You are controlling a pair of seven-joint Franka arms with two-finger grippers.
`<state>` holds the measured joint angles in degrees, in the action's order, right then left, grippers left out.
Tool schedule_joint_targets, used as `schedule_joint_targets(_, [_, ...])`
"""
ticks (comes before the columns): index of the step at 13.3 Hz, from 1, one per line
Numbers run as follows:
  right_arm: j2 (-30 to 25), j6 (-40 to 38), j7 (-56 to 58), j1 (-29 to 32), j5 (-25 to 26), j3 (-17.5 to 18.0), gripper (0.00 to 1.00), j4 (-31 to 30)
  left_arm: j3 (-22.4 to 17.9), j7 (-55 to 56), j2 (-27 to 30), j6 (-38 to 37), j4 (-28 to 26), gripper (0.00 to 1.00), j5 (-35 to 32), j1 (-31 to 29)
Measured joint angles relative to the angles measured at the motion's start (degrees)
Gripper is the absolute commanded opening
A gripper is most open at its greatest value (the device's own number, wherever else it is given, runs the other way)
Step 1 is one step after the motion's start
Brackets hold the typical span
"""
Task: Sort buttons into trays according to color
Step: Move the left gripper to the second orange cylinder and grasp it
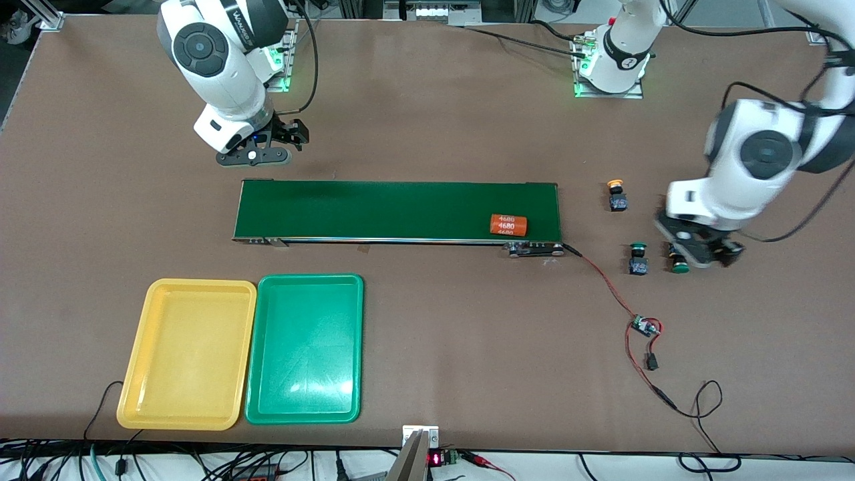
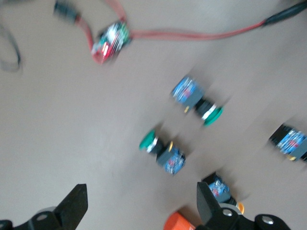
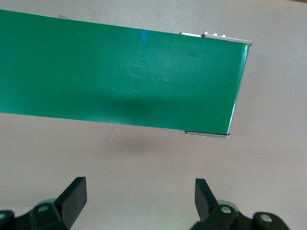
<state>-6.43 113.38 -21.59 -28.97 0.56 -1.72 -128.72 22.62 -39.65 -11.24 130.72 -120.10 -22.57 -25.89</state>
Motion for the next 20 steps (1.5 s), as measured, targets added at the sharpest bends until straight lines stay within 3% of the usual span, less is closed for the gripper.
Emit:
schedule_joint_targets(4, [0.4, -0.8, 0.0, 0.1, 0.0, 0.0, 1.0, 0.2, 0.0, 10.7, -1.3, -0.4, -1.1, 1.0, 3.1, -11.4])
schedule_joint_targets(8, [0.5, 0.0, 0.0, 0.1, 0.0, 0.0, 1.0, 0.9, -0.1, 12.5, -8.0, -0.2, -1.8, 1.0, 6.7, -23.7])
schedule_joint_targets(14, [0.6, 10.7, -0.2, 0.2, 0.0, 0.0, 1.0, 1.7, 0.3, 14.8, -9.9, -0.2, -5.0, 1.0, 10.3, -25.0])
schedule_joint_targets(18, [1.0, 12.7, -1.7, 0.4, 0.0, -0.1, 1.0, 1.7, 0.4, 15.0, -11.3, -0.2, -6.0, 1.0, 10.4, -25.0])
schedule_joint_targets(19, [1.2, 12.7, -1.8, 0.4, 0.0, -0.1, 1.0, 1.7, 0.4, 14.9, -11.9, -0.2, -6.1, 0.97, 10.4, -25.0])
schedule_joint_targets(20, [1.3, 12.7, -1.9, 0.4, 0.0, -0.1, 1.0, 1.7, 0.4, 14.9, -12.5, 0.0, -6.1, 0.86, 10.4, -25.0])
